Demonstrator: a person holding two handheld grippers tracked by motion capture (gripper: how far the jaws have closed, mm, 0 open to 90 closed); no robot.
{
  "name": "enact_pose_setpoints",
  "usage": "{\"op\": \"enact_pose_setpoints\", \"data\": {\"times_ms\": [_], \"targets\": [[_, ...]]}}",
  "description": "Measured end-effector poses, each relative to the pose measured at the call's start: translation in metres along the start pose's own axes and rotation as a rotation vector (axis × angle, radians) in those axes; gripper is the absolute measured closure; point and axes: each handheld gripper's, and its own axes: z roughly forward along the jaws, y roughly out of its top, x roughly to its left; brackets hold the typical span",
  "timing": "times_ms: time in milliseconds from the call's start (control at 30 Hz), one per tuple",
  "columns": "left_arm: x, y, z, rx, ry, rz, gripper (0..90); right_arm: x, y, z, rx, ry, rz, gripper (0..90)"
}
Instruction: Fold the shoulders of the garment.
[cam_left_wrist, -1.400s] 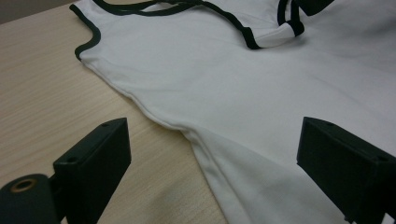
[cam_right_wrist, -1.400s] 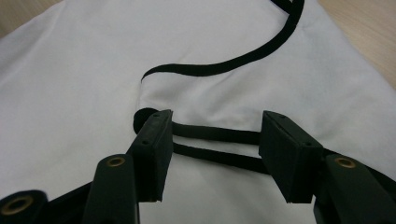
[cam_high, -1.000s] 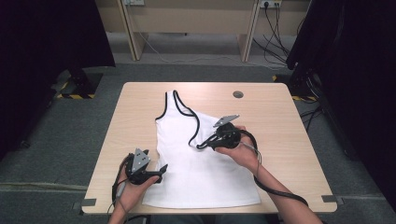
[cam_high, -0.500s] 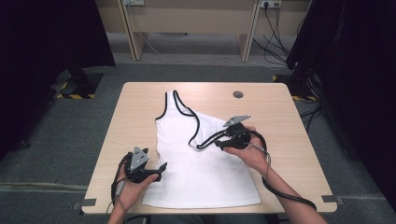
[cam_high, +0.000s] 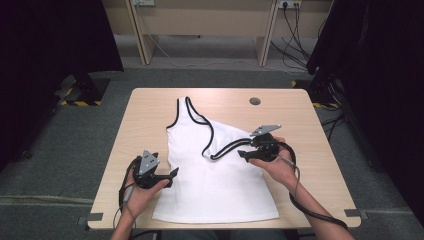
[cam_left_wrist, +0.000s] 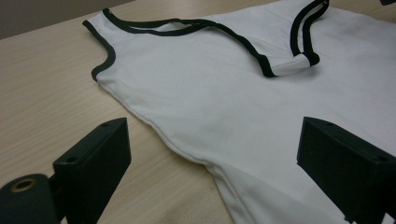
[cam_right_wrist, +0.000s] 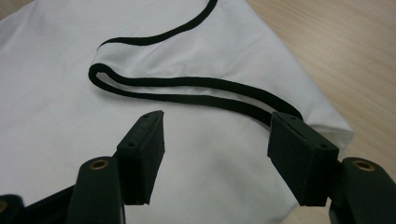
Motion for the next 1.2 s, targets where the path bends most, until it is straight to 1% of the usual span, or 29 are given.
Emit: {"op": "enact_pose_setpoints", "data": {"times_ms": [400, 533, 967, 1200], "targets": [[0.009, 0.020, 0.013, 0.003, 0.003, 0.019, 8.8, -0.011, -0.015, -0.014, -0.013, -0.023, 0.031, 35.5], [0.013, 0.026, 0.018, 0.009, 0.003, 0.026, 8.8, -0.014, -0.022, -0.019, -0.007, -0.033, 0.039, 35.2], [0.028, 0.047, 0.034, 0.021, 0.015, 0.041, 8.9, -0.026, -0.043, -0.035, -0.024, -0.057, 0.086, 34.8], [0.034, 0.056, 0.043, 0.032, 0.018, 0.042, 9.0, -0.033, -0.055, -0.045, -0.040, -0.074, 0.116, 34.8]]}}
